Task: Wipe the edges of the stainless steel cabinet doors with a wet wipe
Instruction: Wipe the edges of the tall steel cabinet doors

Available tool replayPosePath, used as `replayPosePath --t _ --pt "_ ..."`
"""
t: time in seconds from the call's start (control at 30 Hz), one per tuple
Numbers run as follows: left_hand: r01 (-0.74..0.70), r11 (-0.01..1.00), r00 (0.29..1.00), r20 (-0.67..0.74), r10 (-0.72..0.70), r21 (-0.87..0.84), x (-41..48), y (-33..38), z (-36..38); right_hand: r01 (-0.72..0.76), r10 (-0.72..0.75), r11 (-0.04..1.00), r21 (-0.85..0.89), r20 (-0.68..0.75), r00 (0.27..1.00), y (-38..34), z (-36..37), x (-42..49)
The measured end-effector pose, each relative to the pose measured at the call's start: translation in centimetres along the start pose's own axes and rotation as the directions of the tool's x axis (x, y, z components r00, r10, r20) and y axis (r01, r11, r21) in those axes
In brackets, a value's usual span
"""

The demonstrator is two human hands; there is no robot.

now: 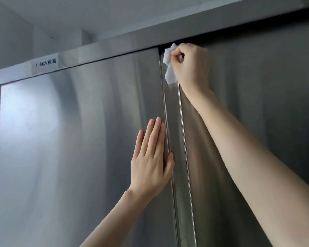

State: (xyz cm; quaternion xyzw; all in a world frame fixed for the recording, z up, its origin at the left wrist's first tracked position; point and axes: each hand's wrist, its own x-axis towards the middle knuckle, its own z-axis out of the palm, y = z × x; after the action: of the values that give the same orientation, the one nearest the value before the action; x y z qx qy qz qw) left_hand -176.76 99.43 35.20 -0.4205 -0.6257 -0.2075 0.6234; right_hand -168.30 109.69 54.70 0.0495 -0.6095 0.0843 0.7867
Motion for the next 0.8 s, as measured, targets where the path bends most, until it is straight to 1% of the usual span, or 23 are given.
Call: replayPosePath --t 0.1,0.2,0.27,0.37,0.53,0.63,0.7,0.8 --pt "-0.004 1.0 1.0 -0.015 0.004 -0.025 0.0 -0.1 0.2 -0.005 0.005 1.0 0.014 -0.032 0.999 0.2 0.2 0.2" --pt "-0.009 0.999 0.999 -0.04 0.007 -0.047 -0.7 -0.1 0.3 -0.007 0.007 1.0 -0.008 0.015 1.0 0.0 -0.3 -0.3" --pt "-0.005 0.998 0.999 -0.045 0.003 -0.059 -1.8 0.0 0.4 -0.019 0.019 1.0 0.001 0.018 1.0 -0.2 -1.0 -2.0" --pt "-0.006 0.997 0.999 -0.041 0.003 -0.072 -3.7 0.3 0.5 -0.035 0.035 0.999 0.005 -0.009 0.999 -0.3 -2.6 -7.2" --pt "0.007 0.995 1.0 -0.03 -0.01 -0.095 -5.4 0.9 0.6 -0.051 0.05 0.998 0.035 0.027 0.998 -0.3 -5.5 -17.4" --pt "0.024 0.995 1.0 -0.004 -0.025 -0.097 -6.3 1.0 0.6 -0.046 0.048 0.999 -0.027 0.058 0.997 -0.4 -7.6 -24.1" --pt "-0.006 0.994 1.0 -0.002 0.006 -0.109 -7.3 1.1 0.7 -0.078 0.083 0.995 -0.059 0.088 0.993 -0.8 -8.8 -27.9" --pt "-0.159 0.975 0.987 -0.02 0.158 -0.156 -9.2 1.3 1.2 -0.087 0.097 0.993 -0.08 0.136 0.986 -0.9 -9.2 -28.4"
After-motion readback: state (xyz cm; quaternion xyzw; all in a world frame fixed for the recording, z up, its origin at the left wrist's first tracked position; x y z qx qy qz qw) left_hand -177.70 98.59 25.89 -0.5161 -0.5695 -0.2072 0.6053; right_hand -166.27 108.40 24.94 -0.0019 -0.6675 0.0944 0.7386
